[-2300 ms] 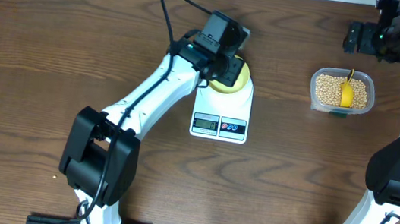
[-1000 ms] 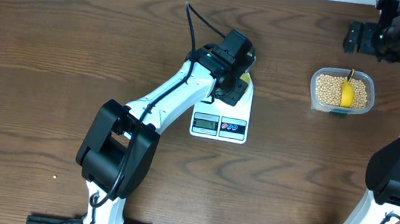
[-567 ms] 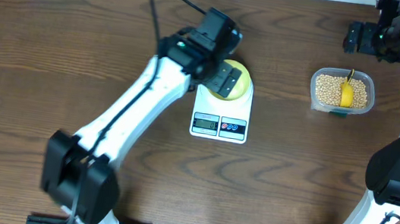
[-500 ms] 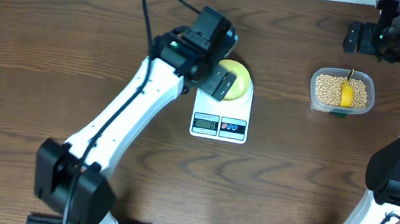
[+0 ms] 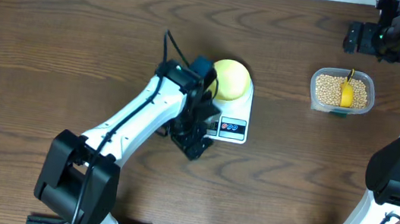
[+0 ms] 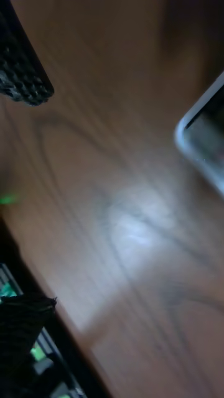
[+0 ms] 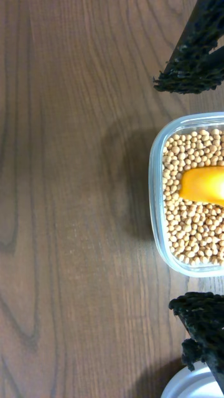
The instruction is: Scoop item into bowl and weigh 50g on scale
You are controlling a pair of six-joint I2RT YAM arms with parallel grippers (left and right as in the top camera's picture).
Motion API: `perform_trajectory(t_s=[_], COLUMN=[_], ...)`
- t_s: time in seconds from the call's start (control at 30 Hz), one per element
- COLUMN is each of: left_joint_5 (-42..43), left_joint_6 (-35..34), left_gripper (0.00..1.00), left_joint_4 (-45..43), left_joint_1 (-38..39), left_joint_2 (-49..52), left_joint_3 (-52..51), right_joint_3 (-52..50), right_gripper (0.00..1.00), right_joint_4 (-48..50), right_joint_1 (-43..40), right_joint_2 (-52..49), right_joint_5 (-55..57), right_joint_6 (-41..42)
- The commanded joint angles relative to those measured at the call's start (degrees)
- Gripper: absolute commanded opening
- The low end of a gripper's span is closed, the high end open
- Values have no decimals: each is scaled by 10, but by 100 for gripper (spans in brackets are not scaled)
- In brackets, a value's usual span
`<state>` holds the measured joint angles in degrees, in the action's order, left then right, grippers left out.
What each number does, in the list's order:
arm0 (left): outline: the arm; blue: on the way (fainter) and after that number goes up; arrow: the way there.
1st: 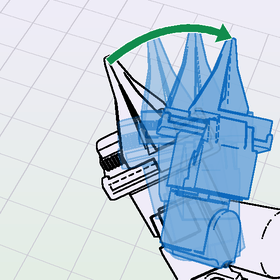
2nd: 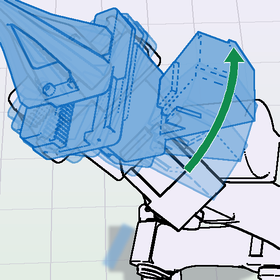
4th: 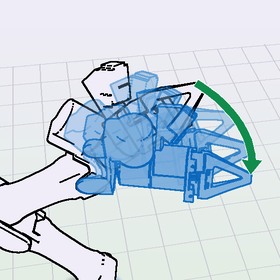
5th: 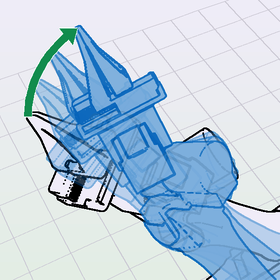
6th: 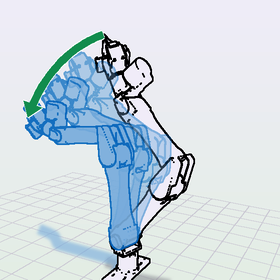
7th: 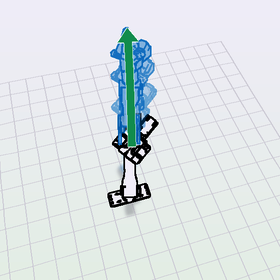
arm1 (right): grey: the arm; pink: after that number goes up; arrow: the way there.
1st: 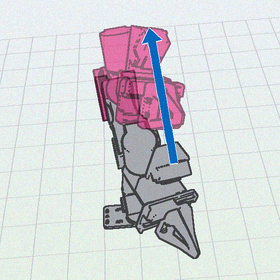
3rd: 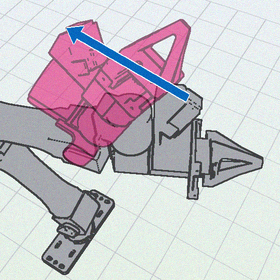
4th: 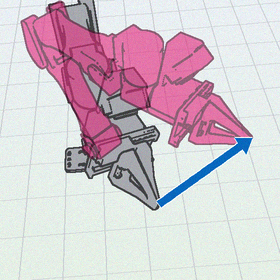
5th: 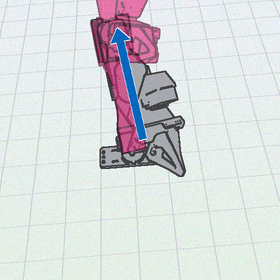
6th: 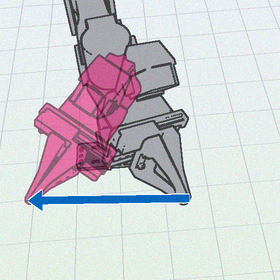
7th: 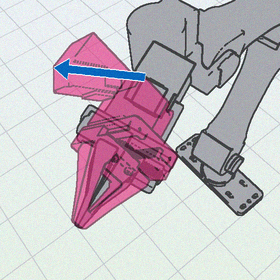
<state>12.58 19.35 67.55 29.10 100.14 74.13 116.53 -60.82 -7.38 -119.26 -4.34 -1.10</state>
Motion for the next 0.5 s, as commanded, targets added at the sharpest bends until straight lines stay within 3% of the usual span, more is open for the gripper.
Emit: perform_trajectory(t_s=[0.0, 0.47], left_joint_5=[-5, -163], left_joint_6=[14, 5], left_gripper=[99, 97], left_joint_4=[-13, -184], left_joint_1=[0, -5], left_joint_2=[2, 2], left_joint_3=[-22, -145], right_joint_3=[8, 8], right_gripper=[99, 99], right_joint_4=[-1, -1], right_joint_1=[0, 0], right_joint_2=[-2, -2], right_joint_5=[-3, -3], right_joint_6=[-3, -3])
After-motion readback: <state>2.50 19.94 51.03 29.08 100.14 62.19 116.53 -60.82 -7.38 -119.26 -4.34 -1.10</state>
